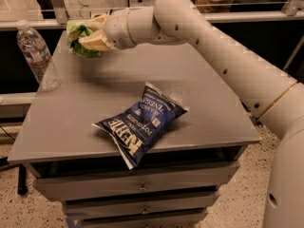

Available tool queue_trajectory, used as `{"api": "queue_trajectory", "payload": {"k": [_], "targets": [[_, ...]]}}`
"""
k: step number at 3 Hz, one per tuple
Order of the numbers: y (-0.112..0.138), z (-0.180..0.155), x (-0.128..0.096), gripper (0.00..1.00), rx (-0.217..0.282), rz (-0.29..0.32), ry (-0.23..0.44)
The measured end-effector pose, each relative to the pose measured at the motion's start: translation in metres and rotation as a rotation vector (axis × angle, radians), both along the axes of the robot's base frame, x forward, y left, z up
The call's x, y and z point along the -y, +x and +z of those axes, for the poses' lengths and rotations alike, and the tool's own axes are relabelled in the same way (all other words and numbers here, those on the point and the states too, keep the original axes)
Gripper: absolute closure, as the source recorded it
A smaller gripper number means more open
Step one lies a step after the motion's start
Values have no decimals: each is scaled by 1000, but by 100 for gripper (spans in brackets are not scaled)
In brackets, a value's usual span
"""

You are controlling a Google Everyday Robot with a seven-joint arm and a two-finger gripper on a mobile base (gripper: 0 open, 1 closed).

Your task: Move green rice chip bag near water bottle

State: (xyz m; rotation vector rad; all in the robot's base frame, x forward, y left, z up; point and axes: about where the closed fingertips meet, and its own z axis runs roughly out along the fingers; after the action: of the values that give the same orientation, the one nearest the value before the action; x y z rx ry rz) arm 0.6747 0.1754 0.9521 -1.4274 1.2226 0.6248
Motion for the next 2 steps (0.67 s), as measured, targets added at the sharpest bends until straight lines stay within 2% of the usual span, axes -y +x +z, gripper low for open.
{"api": "queue_trajectory", "payload": {"k": [1,2], "targets": [[-13,-18,-9,67,-33,41,-44],[-17,-22,-13,44,-45,56,-55]]}}
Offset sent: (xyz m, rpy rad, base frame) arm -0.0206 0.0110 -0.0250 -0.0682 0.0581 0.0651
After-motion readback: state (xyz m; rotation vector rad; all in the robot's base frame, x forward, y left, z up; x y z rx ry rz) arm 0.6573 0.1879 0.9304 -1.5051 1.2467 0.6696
